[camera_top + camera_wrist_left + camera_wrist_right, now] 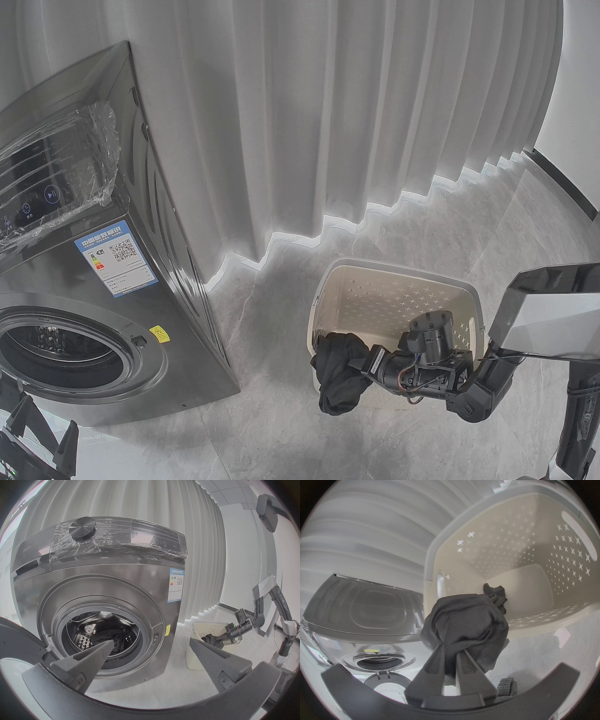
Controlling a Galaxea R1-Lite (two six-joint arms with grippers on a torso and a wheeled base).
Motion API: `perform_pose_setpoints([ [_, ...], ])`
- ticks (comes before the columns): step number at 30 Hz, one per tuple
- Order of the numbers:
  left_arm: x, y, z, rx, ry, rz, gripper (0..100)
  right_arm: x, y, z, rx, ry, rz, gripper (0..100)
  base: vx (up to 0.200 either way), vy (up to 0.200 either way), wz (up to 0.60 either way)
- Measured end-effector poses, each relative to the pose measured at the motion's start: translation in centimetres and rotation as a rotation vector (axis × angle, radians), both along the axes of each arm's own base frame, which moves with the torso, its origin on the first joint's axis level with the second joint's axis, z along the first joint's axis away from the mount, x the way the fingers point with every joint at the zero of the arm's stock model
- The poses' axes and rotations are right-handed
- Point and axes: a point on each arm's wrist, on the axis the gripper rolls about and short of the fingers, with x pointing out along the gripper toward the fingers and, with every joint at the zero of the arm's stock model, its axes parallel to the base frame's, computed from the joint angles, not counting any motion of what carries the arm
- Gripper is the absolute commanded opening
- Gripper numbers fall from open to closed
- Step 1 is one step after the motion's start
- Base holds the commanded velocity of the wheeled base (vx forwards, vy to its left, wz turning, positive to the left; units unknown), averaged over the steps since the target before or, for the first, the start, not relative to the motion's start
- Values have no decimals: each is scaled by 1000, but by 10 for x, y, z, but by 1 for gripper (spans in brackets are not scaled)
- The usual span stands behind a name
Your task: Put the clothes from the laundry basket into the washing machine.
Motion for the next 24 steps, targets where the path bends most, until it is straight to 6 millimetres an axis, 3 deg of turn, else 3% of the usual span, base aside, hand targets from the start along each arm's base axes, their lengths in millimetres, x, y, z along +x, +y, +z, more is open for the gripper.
perform_pose_setpoints([
  [8,0,0,0,-1,0,0,100,-25,-9,65,70,-155,34,0,0,0,0],
  [14,0,0,0,-3,0,0,100,-63,-21,118,67,-366,138,0,0,0,0],
  [20,0,0,0,-15,1,0,100,-97,-30,153,-9,-663,300,0,0,0,0],
  [24,0,0,0,-18,1,2,100,-111,-38,165,-55,-830,384,0,0,0,0],
])
